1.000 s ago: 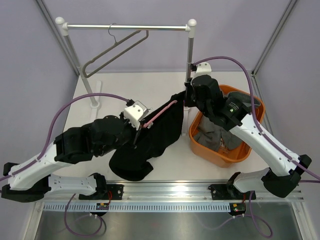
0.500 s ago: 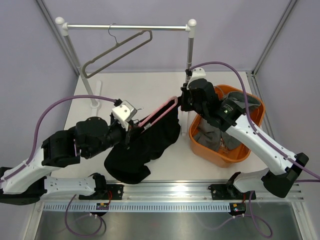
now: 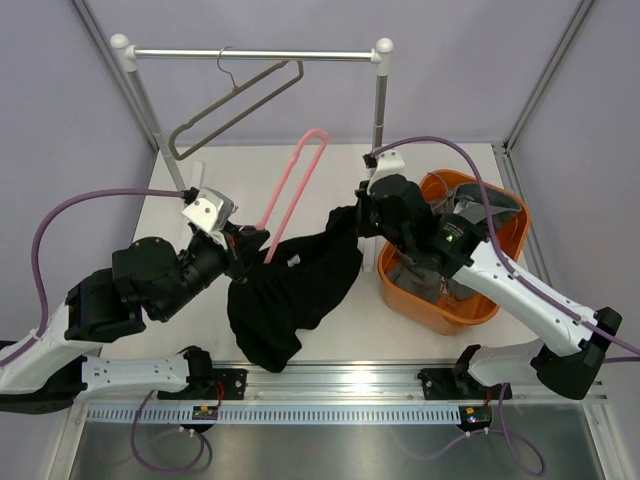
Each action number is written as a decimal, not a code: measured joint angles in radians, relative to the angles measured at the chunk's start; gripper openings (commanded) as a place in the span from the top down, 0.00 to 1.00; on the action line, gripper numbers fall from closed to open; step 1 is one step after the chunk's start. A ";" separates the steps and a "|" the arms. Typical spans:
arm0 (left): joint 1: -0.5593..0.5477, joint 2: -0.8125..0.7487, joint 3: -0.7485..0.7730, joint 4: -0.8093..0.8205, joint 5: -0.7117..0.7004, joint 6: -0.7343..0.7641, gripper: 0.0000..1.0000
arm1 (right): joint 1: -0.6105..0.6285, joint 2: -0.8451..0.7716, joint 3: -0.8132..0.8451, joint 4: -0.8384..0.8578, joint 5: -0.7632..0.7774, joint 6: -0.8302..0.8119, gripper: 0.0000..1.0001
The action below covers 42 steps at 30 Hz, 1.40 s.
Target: Remove the shorts from the hanger
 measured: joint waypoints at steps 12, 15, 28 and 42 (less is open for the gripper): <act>0.000 0.090 -0.092 0.363 -0.252 0.129 1.00 | 0.539 0.056 0.196 -0.069 0.186 0.006 1.00; 0.008 0.152 -0.090 0.428 -0.289 0.172 1.00 | 0.595 0.071 0.240 -0.097 0.233 -0.001 1.00; 0.235 0.260 0.291 0.192 -0.241 0.101 1.00 | 0.642 0.084 0.484 -0.228 0.513 -0.154 1.00; 0.252 0.329 0.325 -0.136 0.075 0.014 1.00 | 0.513 -0.024 0.751 0.602 0.804 -1.133 1.00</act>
